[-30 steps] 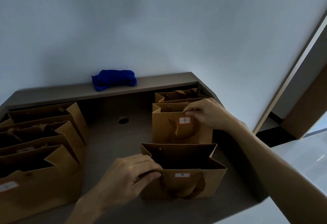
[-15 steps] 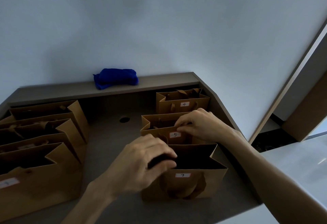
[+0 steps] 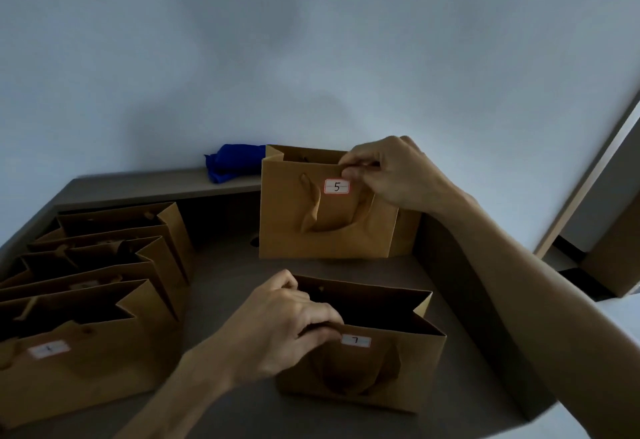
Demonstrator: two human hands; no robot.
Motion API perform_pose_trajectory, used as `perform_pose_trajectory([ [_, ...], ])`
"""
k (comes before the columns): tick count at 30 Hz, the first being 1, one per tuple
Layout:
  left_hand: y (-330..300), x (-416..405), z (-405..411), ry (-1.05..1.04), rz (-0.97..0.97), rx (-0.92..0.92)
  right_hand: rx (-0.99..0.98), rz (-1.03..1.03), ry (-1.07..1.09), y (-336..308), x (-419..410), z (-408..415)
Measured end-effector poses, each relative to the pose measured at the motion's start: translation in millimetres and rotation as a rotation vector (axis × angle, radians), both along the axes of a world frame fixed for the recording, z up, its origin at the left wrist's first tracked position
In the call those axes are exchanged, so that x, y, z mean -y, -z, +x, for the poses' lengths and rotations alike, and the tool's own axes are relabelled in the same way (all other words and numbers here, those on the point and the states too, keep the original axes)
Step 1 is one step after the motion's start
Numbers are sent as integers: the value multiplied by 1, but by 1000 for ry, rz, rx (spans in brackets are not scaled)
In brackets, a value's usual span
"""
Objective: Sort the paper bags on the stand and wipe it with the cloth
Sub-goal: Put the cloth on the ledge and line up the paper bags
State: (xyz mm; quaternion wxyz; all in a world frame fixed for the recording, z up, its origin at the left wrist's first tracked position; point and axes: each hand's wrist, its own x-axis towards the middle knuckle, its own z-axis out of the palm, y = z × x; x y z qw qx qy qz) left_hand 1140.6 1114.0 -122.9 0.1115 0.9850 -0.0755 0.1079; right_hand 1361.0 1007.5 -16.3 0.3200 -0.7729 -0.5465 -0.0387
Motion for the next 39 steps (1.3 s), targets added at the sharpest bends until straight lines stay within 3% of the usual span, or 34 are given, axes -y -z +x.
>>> perform_pose_trajectory([
  [10,-58,-89,-16,-329,39,-72,36,260,161,-33,9,13],
  [18,-59,-170,21,-537,-80,-40,3,290,207,-25,15,11],
  [32,-26,-188,41,-530,-123,-153,-16,215,174,-3,23,-7],
  [35,-36,-185,25,-504,-123,-35,-20,221,139,1,18,-19],
  [39,-56,-170,-10,-456,-326,227,-40,140,9,16,-9,-45],
])
